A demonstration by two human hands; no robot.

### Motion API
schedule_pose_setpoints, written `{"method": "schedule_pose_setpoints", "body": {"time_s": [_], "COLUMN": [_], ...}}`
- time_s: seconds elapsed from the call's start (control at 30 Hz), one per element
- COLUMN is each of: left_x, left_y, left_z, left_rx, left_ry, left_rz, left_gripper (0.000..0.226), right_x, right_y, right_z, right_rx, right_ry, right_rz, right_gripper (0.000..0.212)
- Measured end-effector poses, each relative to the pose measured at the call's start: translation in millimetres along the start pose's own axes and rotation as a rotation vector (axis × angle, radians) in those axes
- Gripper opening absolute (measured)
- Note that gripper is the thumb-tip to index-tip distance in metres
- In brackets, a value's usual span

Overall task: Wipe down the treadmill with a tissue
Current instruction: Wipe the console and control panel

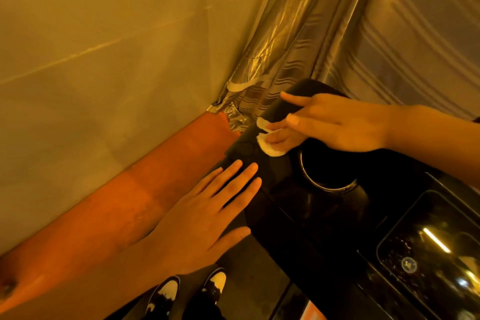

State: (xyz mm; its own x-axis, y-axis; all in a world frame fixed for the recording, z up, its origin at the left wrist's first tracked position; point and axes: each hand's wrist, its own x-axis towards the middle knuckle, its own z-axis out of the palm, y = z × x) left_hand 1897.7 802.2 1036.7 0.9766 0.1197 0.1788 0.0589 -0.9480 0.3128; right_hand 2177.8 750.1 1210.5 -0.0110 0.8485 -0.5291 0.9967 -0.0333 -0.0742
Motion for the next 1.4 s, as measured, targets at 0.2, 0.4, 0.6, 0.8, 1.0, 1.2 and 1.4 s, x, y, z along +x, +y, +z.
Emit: {"method": "schedule_pose_setpoints", "body": {"time_s": [0.2,0.4,0.6,0.8,1.0,1.2,1.4], "left_x": [-1,-9,-12,-16,-16,-20,-20], "left_y": [0,-11,-13,-10,-10,-10,-10], "left_z": [-2,-6,0,2,3,7,4], "left_rx": [0.008,-0.069,-0.114,-0.072,-0.089,-0.083,-0.090], "left_ry": [-0.012,-0.041,-0.029,0.006,0.023,0.022,0.014], "left_rz": [-0.001,0.064,0.048,0.020,0.020,-0.024,-0.010], "left_gripper": [0.071,0.072,0.073,0.074,0.073,0.072,0.072], "right_x": [-11,10,23,29,45,30,62], "right_y": [-39,-89,-64,-94,-62,-122,-79], "right_z": [-11,21,17,37,23,57,29], "right_rx": [-0.176,-0.425,-0.357,-0.312,-0.287,-0.163,-0.148], "right_ry": [0.004,0.005,0.141,0.108,0.194,0.131,0.178], "right_rz": [0.078,0.227,0.400,0.320,0.456,0.236,0.444], "right_gripper": [0.104,0.127,0.124,0.117,0.125,0.104,0.115]}}
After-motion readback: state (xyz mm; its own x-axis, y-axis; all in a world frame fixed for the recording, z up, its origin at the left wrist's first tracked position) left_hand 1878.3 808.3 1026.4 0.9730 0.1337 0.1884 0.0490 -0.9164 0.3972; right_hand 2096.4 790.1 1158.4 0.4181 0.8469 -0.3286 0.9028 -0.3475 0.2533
